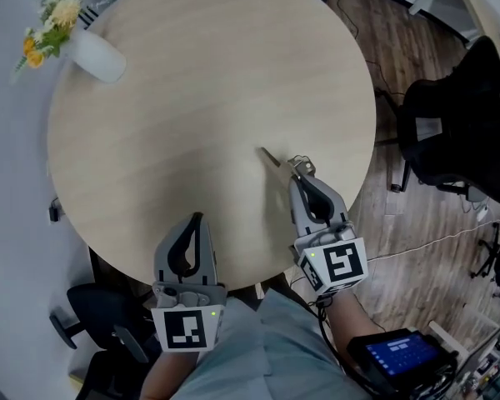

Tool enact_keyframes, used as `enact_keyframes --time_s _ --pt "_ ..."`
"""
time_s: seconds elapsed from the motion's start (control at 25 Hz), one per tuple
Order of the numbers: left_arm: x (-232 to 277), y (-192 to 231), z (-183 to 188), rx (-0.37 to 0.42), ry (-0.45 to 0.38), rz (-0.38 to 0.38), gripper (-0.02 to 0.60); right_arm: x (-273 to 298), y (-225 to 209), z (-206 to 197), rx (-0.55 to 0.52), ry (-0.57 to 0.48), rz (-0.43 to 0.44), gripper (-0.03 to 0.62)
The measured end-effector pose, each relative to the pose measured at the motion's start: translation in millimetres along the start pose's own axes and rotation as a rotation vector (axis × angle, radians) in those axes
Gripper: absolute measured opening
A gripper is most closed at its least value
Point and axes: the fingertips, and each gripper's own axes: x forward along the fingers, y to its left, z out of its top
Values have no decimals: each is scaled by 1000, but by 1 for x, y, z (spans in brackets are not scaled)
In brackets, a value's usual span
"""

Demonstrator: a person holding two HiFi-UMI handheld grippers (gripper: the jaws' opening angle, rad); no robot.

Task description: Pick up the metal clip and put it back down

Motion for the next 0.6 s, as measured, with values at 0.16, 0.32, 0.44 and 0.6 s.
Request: enact_keyframes --time_s 0.16,0.32,0.44,0.6 --pt "-30 -20 31 24 -68 11 19 -32 7 33 -23 -62 9 54" --pt "-63 -40 53 39 -115 26 19 -67 14 56 -45 -122 16 54" --pt "-90 -51 67 46 -141 39 20 -95 25 76 -66 -167 25 54" --pt "-130 -69 81 57 -181 57 20 -134 41 100 -80 -230 33 54"
